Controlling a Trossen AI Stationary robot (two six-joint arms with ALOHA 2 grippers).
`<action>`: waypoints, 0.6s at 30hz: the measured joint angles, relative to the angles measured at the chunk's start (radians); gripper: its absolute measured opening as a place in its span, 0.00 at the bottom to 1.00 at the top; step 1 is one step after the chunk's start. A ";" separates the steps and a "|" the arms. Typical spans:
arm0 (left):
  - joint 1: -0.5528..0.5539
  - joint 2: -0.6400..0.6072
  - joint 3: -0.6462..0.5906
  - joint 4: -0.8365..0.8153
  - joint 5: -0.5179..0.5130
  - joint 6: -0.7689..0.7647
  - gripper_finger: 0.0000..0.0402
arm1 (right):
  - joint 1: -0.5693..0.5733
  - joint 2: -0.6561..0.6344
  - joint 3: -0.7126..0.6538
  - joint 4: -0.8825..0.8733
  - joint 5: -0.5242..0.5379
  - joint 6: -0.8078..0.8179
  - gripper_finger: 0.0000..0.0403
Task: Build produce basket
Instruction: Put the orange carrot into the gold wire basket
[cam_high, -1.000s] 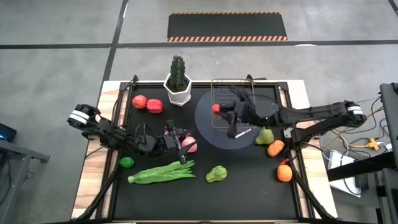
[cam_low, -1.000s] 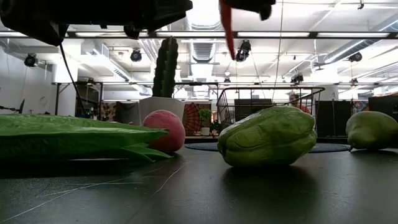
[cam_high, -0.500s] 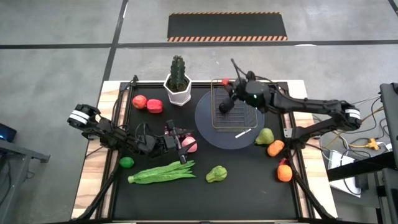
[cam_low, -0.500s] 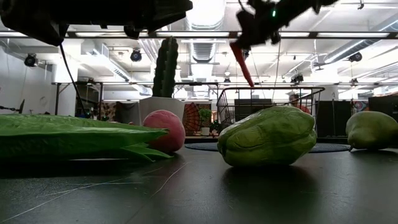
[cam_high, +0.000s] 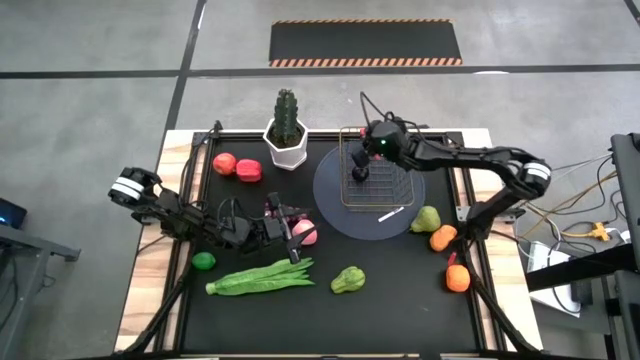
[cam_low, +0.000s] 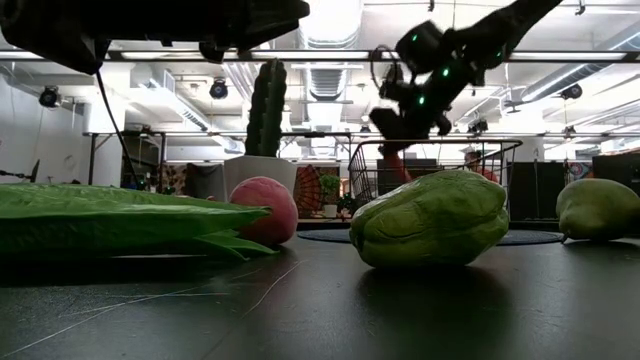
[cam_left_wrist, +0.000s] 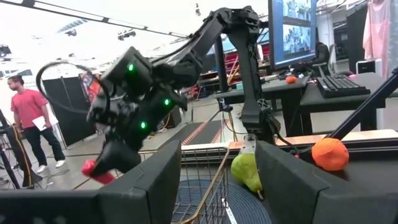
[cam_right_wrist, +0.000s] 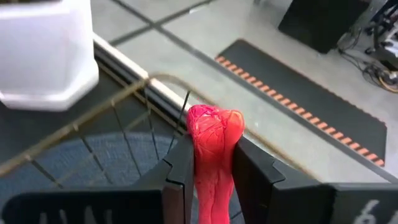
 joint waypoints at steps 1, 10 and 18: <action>0.000 0.000 0.000 0.000 0.000 0.000 0.47 | 0.000 0.014 0.000 0.001 0.000 0.000 0.20; 0.000 0.000 0.000 0.000 -0.001 0.000 0.47 | 0.000 0.084 0.000 0.004 0.005 -0.002 0.26; 0.000 0.000 0.000 0.000 -0.001 -0.001 0.47 | 0.000 0.092 0.000 0.007 0.011 -0.002 0.40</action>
